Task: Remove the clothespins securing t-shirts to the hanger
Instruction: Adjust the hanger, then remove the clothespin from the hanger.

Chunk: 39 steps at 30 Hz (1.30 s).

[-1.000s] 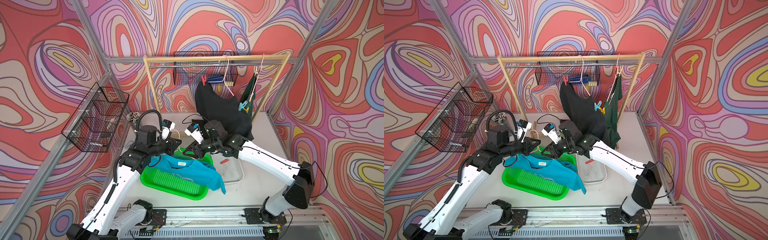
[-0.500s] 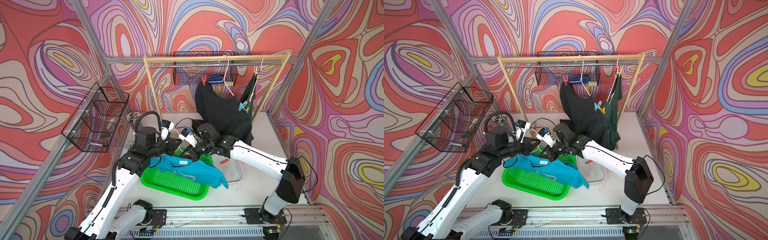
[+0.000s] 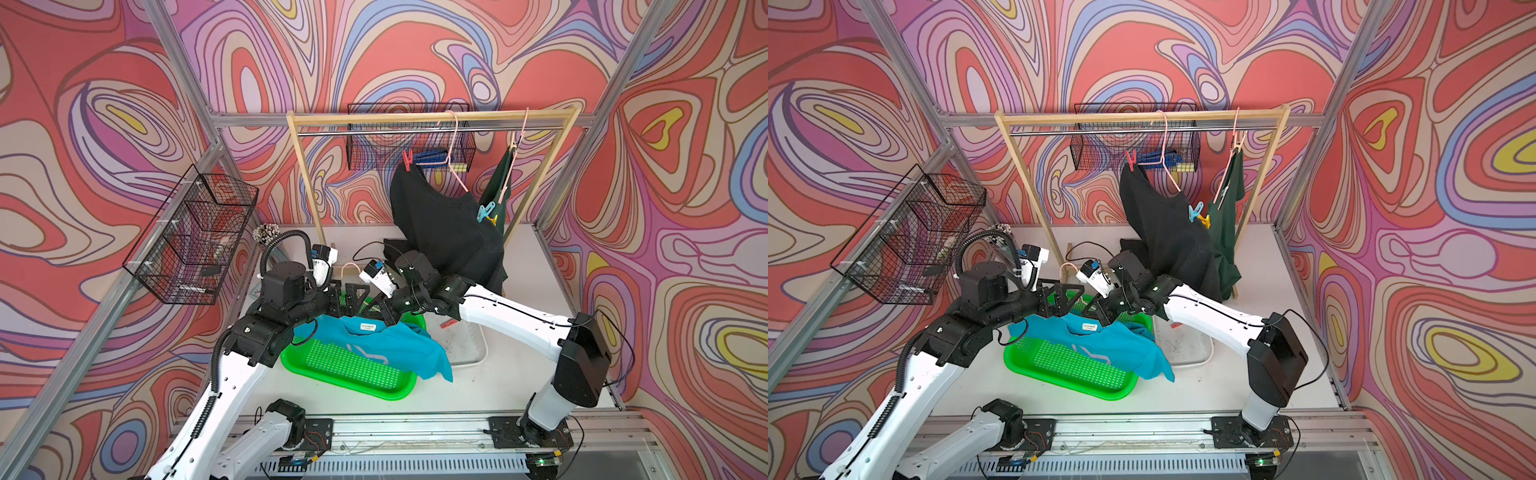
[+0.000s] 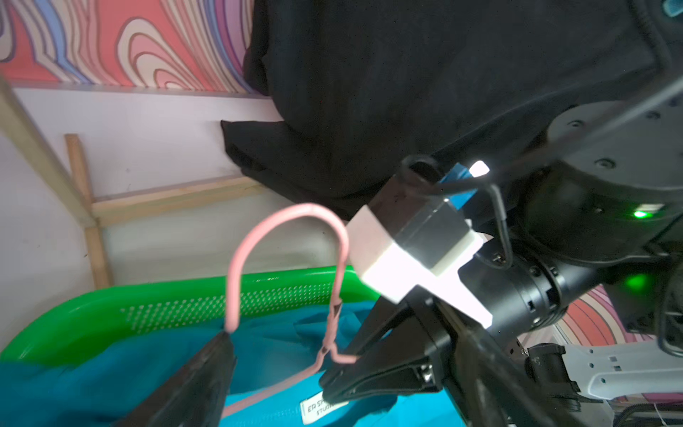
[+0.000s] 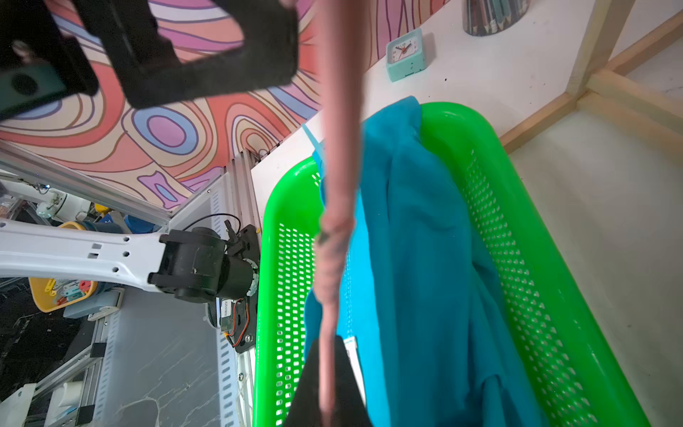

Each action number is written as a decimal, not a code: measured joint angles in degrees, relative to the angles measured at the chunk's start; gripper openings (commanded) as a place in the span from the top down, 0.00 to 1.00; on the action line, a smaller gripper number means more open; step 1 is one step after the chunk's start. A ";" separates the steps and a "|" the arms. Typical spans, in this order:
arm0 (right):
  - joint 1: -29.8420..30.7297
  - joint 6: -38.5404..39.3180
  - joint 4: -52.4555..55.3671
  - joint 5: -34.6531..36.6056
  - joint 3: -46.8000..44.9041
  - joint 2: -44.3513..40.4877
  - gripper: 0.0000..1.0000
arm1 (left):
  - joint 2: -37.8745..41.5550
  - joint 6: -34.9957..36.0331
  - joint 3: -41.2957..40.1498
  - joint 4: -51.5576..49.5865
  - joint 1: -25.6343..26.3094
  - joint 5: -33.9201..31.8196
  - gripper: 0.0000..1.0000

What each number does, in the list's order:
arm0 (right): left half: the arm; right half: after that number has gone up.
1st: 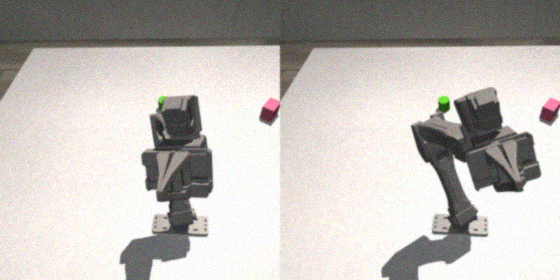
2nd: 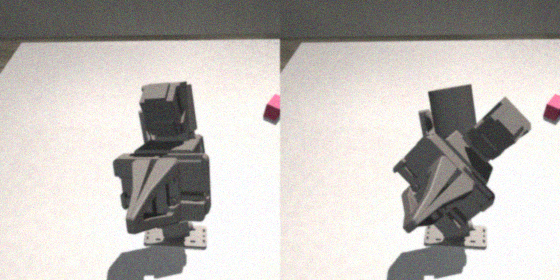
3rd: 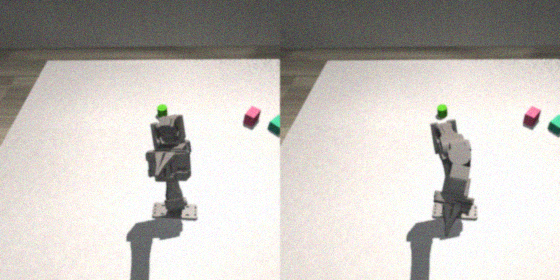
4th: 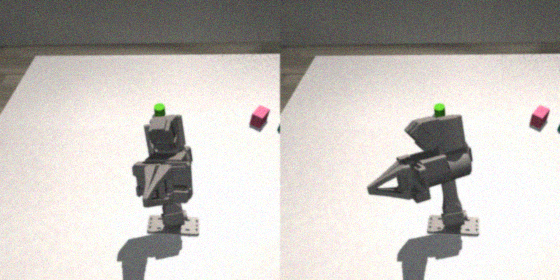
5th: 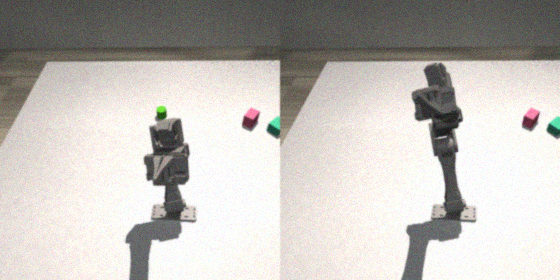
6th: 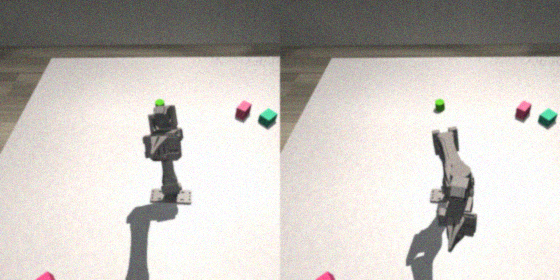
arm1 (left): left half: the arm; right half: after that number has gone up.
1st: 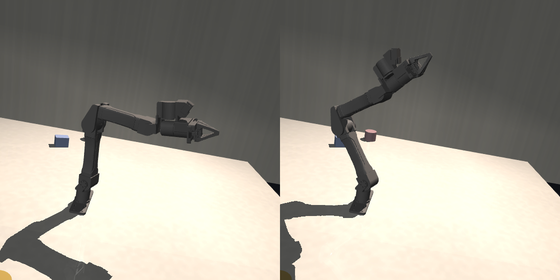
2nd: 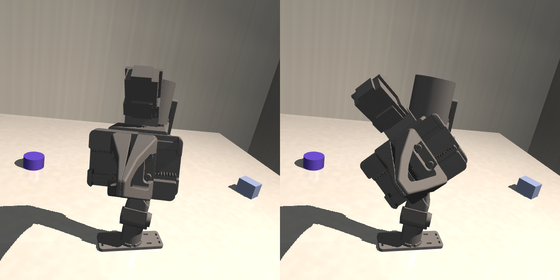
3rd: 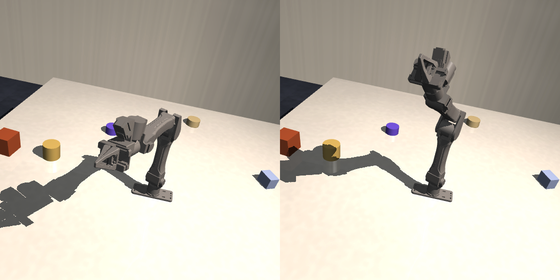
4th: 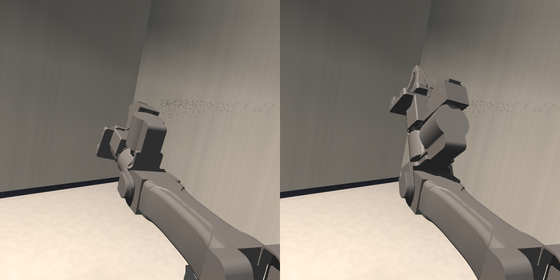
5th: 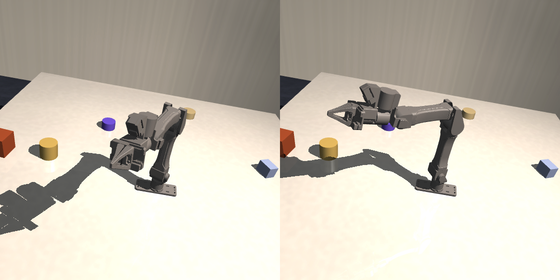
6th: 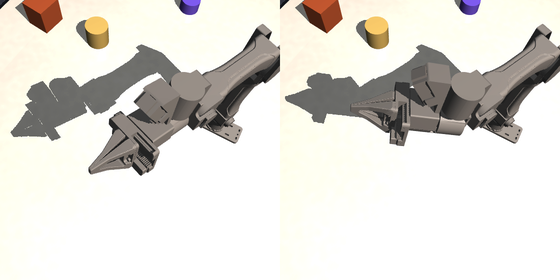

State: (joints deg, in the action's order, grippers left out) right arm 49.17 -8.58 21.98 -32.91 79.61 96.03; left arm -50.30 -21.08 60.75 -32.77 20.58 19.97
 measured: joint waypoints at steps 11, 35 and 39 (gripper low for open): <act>0.04 2.75 -3.08 2.34 -4.13 -4.98 1.00 | 3.74 -17.20 2.32 -15.39 -0.04 -17.66 0.00; 2.16 5.27 -10.71 9.01 -13.42 -10.75 1.00 | -2.69 -45.29 7.32 -25.18 -3.02 -15.87 0.00; 3.21 6.10 -12.11 11.06 -14.91 -12.09 1.00 | -1.92 -48.26 5.86 -24.33 -4.61 -14.29 0.00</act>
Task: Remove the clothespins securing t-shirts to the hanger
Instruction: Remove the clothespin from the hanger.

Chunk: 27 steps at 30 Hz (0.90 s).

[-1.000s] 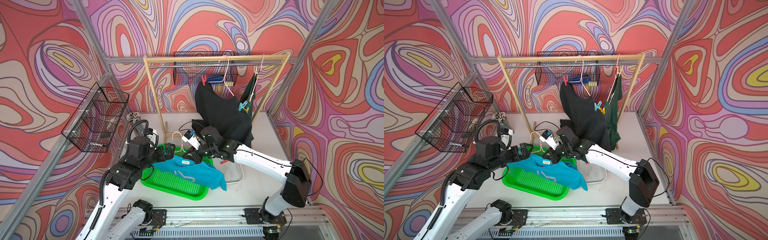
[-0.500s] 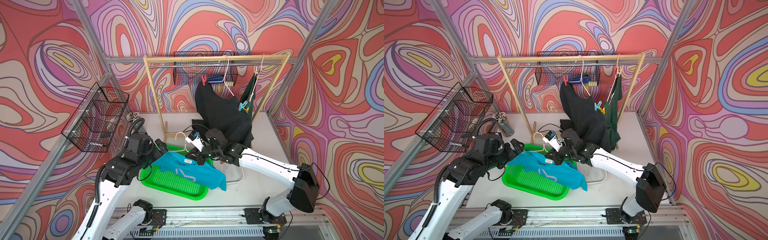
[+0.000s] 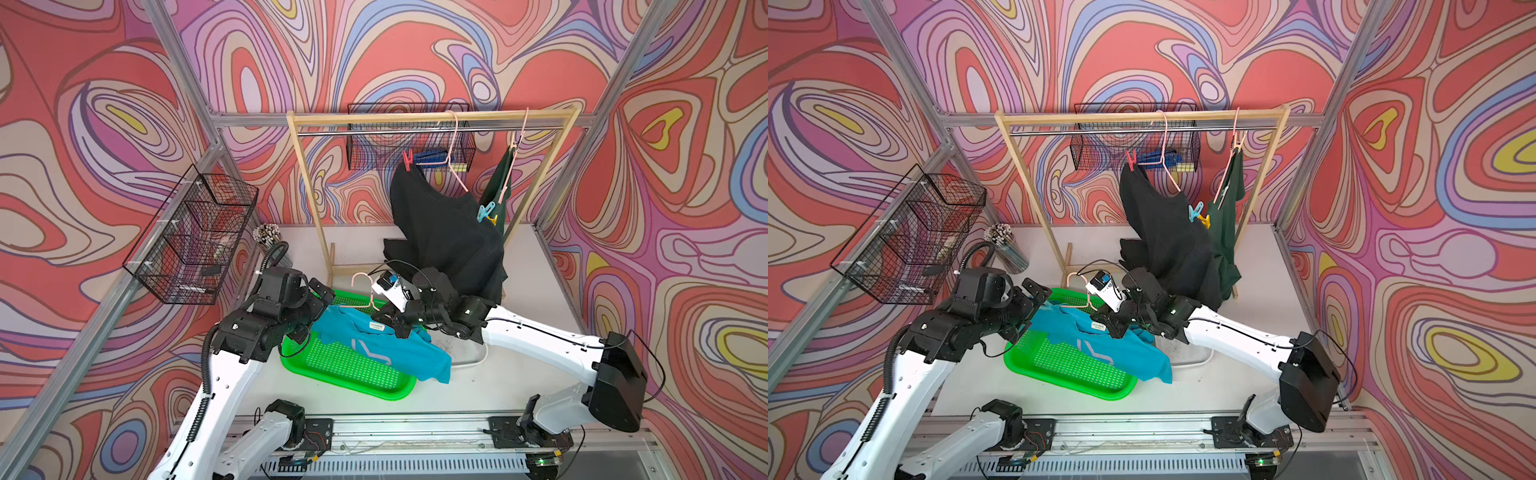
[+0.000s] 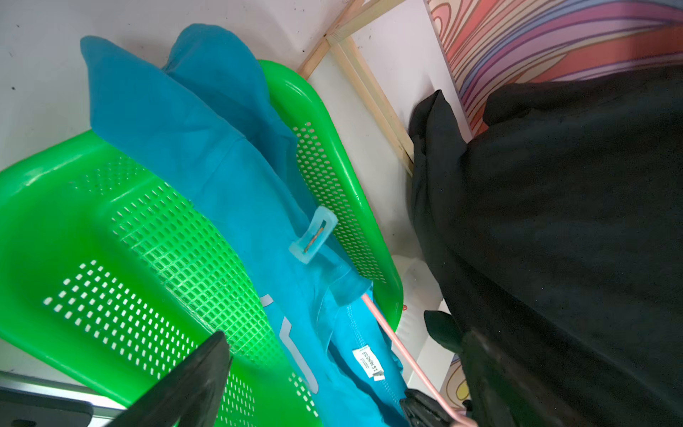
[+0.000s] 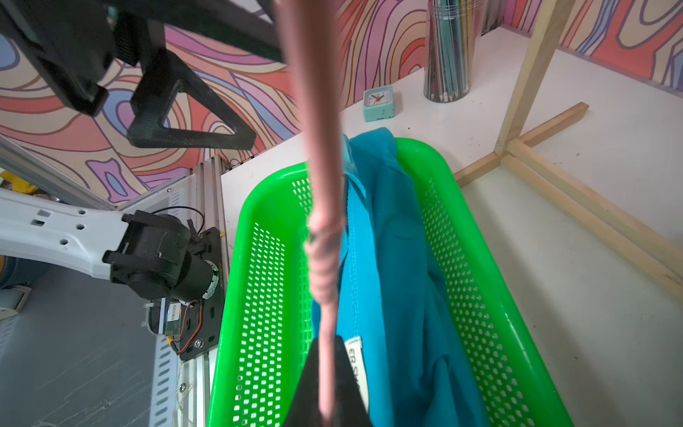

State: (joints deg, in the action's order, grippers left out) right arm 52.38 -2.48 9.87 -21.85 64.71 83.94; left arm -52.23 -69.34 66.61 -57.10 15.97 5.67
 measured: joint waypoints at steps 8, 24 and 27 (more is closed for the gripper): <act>4.00 1.88 -4.87 5.97 -5.09 -5.01 1.00 | 0.61 -4.68 -1.46 0.79 -3.58 3.39 0.02; 9.11 6.05 -8.22 16.87 -8.92 -7.13 1.00 | 0.52 -12.57 -7.78 5.16 -5.57 8.31 0.14; 9.64 6.43 -9.09 18.21 -9.77 -7.41 1.00 | 0.57 -13.09 -7.87 5.16 -6.05 8.44 0.17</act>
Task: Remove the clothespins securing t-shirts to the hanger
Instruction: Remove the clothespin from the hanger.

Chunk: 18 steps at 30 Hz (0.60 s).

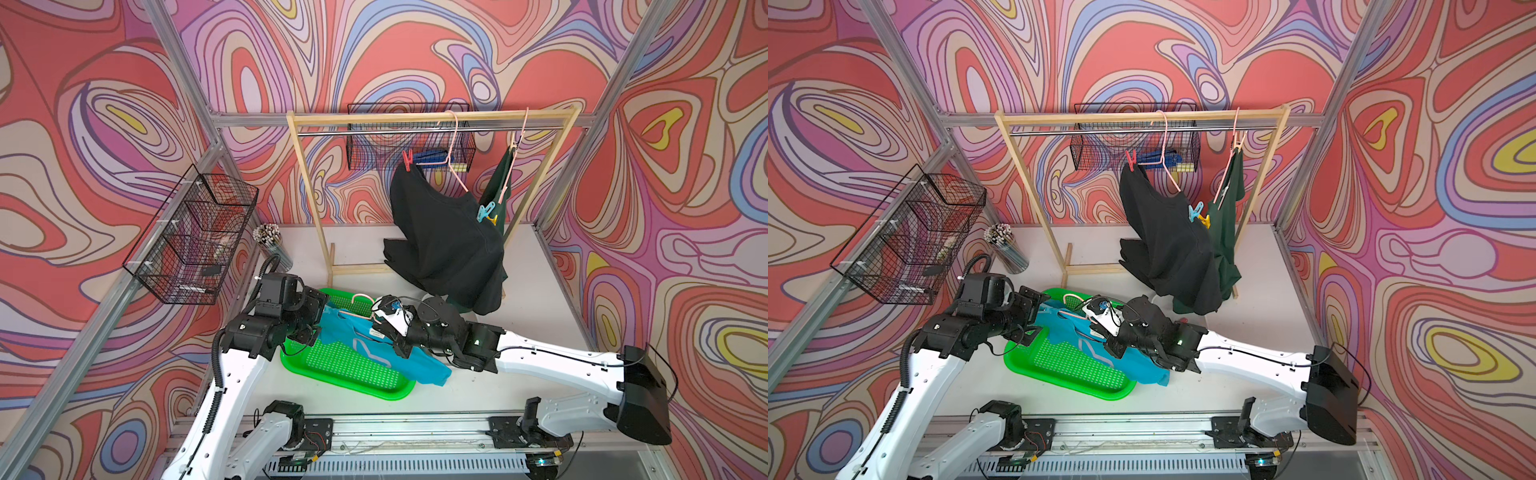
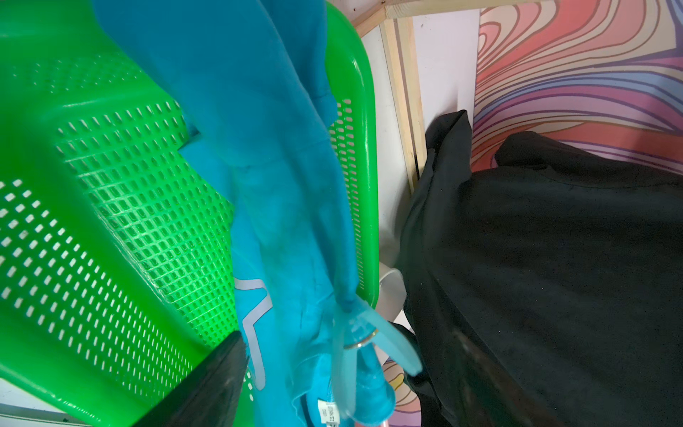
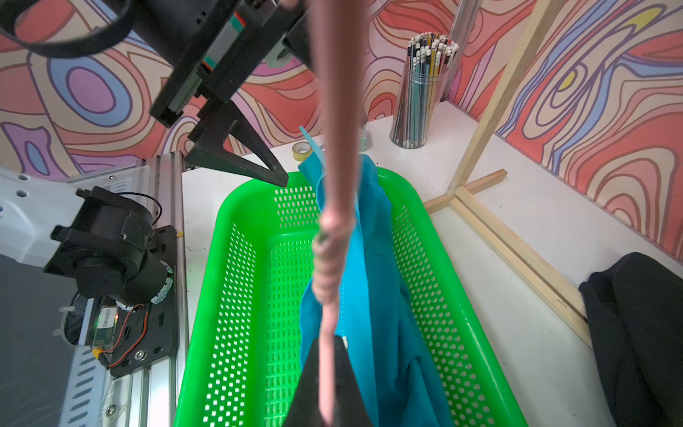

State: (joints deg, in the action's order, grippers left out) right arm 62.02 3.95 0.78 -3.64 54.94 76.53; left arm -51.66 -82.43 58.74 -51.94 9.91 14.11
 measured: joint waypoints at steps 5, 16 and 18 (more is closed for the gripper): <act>0.72 0.55 -1.66 1.86 -1.49 -1.01 1.00 | 0.33 -0.76 -0.55 0.02 -1.18 0.63 0.23; 2.34 1.77 -2.47 4.39 -2.25 -1.77 1.00 | 0.39 -3.32 -3.78 2.14 -2.43 3.21 0.42; 2.56 1.99 -2.49 4.85 -2.25 -1.77 1.00 | 0.24 -3.37 -3.78 2.54 -2.47 3.50 0.46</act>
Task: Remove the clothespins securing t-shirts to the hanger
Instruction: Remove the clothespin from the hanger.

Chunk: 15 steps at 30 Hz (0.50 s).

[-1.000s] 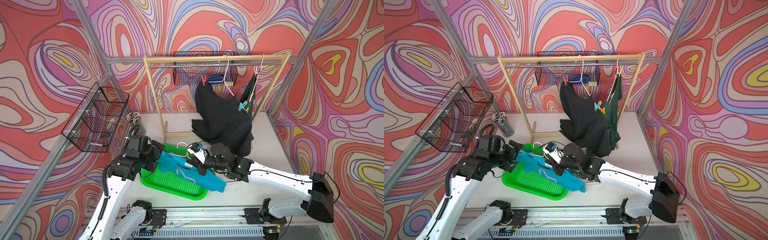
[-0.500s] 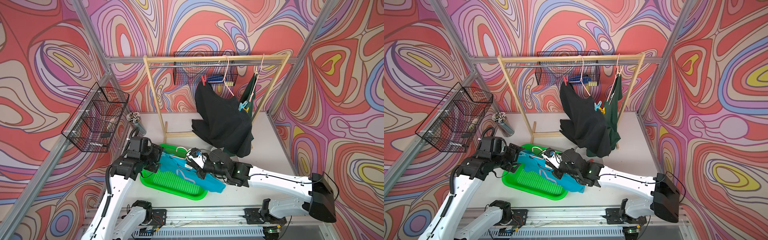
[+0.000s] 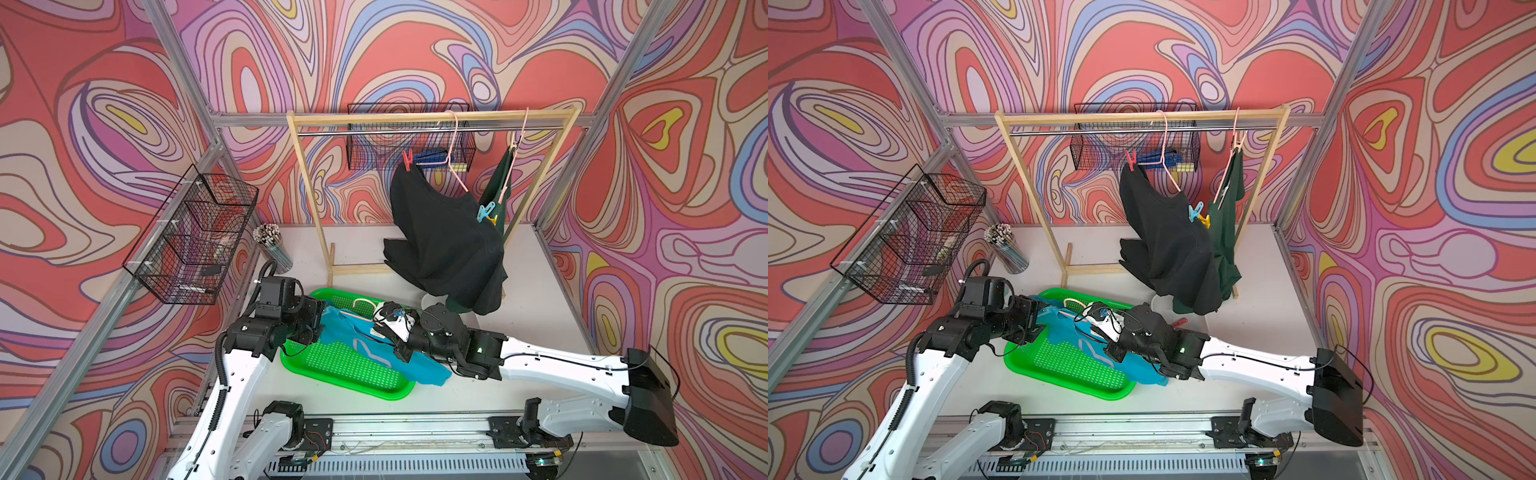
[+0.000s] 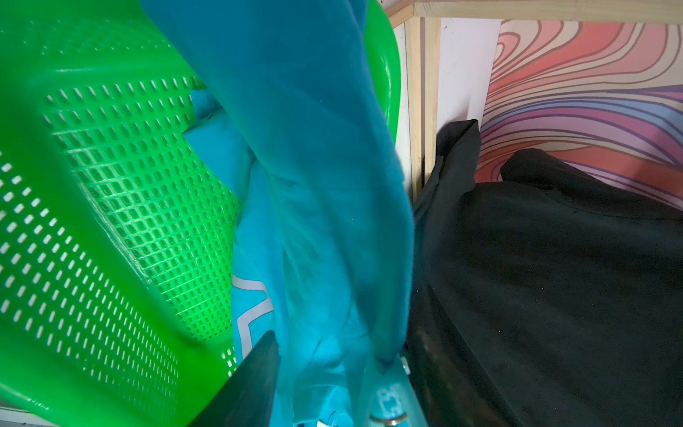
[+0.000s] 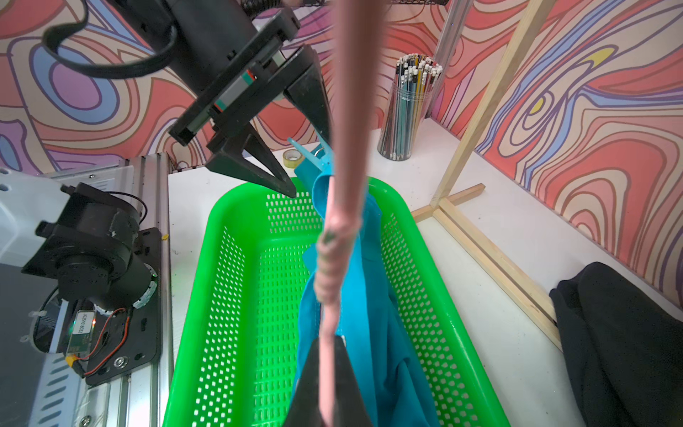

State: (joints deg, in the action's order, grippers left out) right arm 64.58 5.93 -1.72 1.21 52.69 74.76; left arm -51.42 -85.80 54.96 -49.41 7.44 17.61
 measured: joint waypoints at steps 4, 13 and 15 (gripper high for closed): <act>0.13 0.26 0.02 0.52 0.00 0.00 1.00 | -0.09 -0.04 0.00 0.52 -0.02 0.22 0.51; 0.39 0.46 0.00 1.07 -0.02 0.00 1.00 | 0.02 -0.02 0.02 0.87 -0.57 0.66 0.55; 0.39 0.44 -0.04 1.22 -0.13 0.00 1.00 | 0.28 -0.02 0.02 0.87 -0.85 0.83 0.55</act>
State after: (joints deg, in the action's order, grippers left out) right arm 64.97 6.37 -1.76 2.44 52.56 74.76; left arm -51.13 -85.82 54.98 -48.53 6.59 18.44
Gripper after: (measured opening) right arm 0.058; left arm 0.455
